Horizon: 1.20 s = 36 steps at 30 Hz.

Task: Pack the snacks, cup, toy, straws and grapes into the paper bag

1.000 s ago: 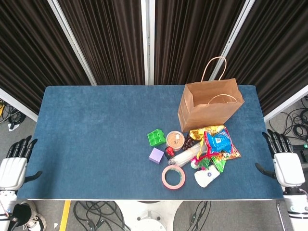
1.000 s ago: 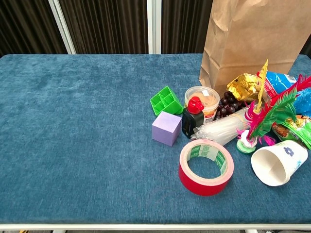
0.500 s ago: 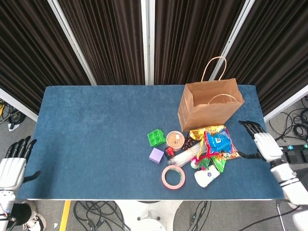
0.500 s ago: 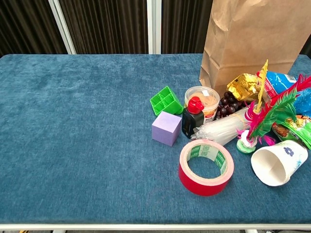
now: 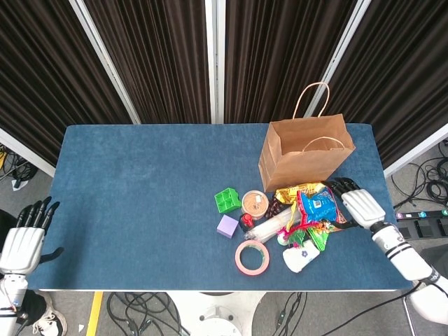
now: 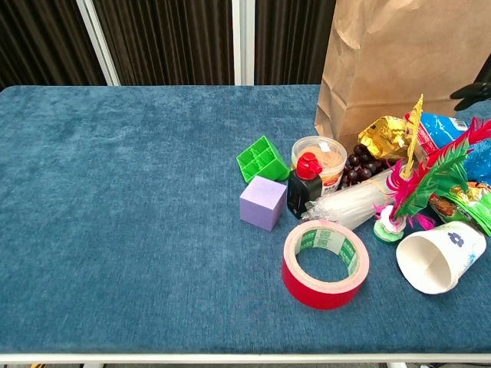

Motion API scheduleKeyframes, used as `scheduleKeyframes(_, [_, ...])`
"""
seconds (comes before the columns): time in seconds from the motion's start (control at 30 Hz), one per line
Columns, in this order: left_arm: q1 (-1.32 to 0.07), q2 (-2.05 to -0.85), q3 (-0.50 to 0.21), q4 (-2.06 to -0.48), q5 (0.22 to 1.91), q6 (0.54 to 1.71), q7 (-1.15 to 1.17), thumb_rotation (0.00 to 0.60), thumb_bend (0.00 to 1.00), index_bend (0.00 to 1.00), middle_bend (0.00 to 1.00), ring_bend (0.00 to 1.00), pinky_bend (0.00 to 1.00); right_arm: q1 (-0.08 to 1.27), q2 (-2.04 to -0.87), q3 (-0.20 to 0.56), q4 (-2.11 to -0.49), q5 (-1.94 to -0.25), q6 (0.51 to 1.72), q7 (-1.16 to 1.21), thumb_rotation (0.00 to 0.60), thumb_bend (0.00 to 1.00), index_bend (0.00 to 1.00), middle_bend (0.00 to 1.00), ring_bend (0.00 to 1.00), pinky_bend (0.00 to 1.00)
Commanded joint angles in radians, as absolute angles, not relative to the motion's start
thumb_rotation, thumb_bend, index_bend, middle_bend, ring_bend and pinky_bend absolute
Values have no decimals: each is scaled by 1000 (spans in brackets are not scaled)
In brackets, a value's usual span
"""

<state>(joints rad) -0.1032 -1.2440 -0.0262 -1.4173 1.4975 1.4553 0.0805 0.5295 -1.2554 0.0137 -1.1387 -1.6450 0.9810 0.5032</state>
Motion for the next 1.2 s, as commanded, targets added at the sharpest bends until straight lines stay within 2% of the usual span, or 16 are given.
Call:
scheduleKeyframes(0.03, [-103, -1252, -30, -1410, 1490, 1455, 91, 600, 51, 70, 39, 0, 114, 544, -1268, 13, -1135, -1635, 965, 495, 600, 90, 104, 141, 8, 76])
scheduleKeyframes(0.2, [-106, -1255, -31, -1409, 1483, 1448, 100, 600, 52, 70, 39, 0, 114, 567, -1289, 13, -1137, -1618, 941, 481, 600, 100, 163, 171, 45, 113])
scheduleKeyframes(0.37, [-107, -1255, -30, -1410, 1477, 1439, 104, 600, 52, 70, 39, 0, 114, 565, -1311, 18, -1155, -1586, 938, 438, 600, 128, 215, 216, 115, 190])
scheduleKeyframes(0.5, [-108, -1256, -29, -1413, 1474, 1436, 100, 600, 52, 70, 39, 0, 114, 557, -1323, 27, -1165, -1557, 949, 388, 600, 181, 339, 304, 199, 281])
scheduleKeyframes(0.7, [-104, -1259, -25, -1409, 1474, 1435, 92, 600, 51, 70, 39, 0, 114, 552, -1309, 32, -1204, -1517, 938, 347, 600, 319, 500, 417, 306, 408])
scheduleKeyframes(0.8, [-106, -1264, -24, -1403, 1478, 1435, 84, 600, 52, 70, 39, 0, 114, 547, -1304, 37, -1214, -1503, 945, 332, 600, 365, 537, 441, 327, 434])
scheduleKeyframes(0.97, [-108, -1267, -22, -1401, 1485, 1435, 80, 600, 52, 70, 39, 0, 114, 536, -1278, 52, -1245, -1495, 988, 305, 600, 385, 564, 459, 342, 451])
scheduleKeyframes(1.2, [-113, -1267, -19, -1411, 1500, 1439, 76, 600, 51, 70, 39, 0, 114, 513, -1157, 102, -1391, -1487, 1098, 234, 600, 391, 573, 466, 351, 459])
